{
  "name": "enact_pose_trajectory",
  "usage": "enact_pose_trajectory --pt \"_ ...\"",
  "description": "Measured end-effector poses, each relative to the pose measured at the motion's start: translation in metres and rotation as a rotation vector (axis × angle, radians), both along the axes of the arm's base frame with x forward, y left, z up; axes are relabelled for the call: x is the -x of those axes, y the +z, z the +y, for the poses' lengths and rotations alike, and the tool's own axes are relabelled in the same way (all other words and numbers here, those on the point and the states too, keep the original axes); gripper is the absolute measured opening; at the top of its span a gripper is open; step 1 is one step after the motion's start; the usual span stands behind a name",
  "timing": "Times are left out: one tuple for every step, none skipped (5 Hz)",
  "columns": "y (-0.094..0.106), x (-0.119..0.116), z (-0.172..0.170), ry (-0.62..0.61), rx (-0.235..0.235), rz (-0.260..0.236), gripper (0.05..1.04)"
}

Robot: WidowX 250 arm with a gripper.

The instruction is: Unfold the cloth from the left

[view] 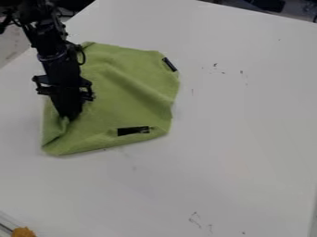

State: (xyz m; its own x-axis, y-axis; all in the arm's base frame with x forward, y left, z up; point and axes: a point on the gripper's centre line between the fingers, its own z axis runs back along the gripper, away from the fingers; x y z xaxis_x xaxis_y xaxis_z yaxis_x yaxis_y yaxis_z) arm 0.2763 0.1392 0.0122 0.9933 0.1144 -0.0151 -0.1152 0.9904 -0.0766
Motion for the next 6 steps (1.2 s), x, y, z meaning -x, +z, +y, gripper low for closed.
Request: enact_pose_trajectory --pt "0.0 0.001 0.0 0.012 -0.001 0.007 0.066" --pt "0.015 0.001 -0.001 0.033 -0.018 -0.001 0.063" --pt "0.06 0.008 0.006 0.117 -0.088 -0.075 0.063" --pt "0.066 0.039 0.034 0.237 -0.126 -0.104 0.063" --pt "0.053 0.06 0.054 0.306 -0.098 -0.149 0.063" --pt "0.021 0.077 0.065 0.361 -0.028 -0.157 0.063"
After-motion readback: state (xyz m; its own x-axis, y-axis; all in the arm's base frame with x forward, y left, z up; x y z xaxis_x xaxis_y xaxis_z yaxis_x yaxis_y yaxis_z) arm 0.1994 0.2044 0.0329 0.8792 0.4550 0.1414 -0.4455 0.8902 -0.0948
